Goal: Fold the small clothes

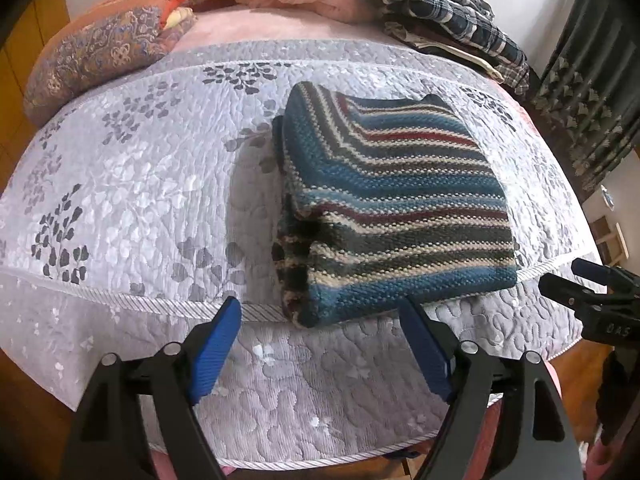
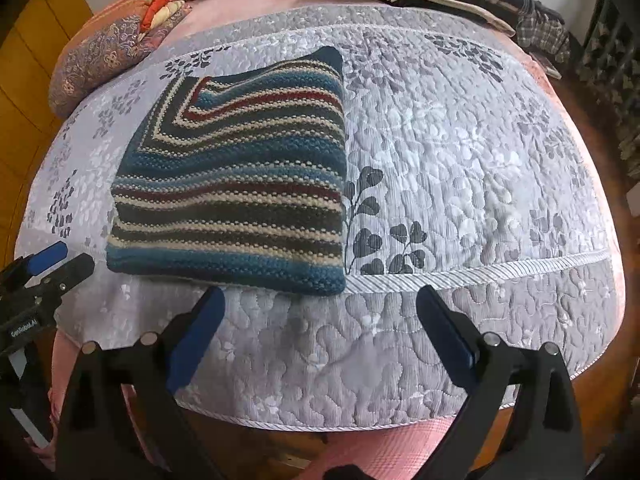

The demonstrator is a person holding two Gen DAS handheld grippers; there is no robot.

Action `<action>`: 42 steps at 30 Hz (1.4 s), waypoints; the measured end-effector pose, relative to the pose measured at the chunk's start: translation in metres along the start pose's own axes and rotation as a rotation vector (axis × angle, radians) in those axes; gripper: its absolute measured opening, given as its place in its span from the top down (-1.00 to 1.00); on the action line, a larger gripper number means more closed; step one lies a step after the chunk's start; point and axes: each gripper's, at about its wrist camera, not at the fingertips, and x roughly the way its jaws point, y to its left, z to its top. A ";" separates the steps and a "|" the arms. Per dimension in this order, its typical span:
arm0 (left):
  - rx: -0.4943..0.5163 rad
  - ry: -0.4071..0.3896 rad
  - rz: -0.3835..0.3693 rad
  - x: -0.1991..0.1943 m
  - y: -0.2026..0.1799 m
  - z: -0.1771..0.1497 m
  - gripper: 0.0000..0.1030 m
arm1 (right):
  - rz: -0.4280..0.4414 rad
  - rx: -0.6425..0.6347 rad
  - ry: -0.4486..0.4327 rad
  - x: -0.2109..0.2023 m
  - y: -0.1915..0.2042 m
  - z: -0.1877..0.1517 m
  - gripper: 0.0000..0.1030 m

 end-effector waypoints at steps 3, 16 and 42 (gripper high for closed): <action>0.002 0.004 0.006 -0.002 -0.003 -0.001 -0.63 | -0.007 0.000 -0.002 -0.003 0.002 0.000 -0.86; 0.003 0.020 0.037 -0.003 -0.007 -0.003 -0.70 | -0.062 -0.010 0.007 -0.009 0.007 0.000 -0.90; 0.008 0.075 0.064 0.016 -0.007 -0.012 -0.70 | -0.096 0.021 0.039 0.007 0.009 -0.004 -0.92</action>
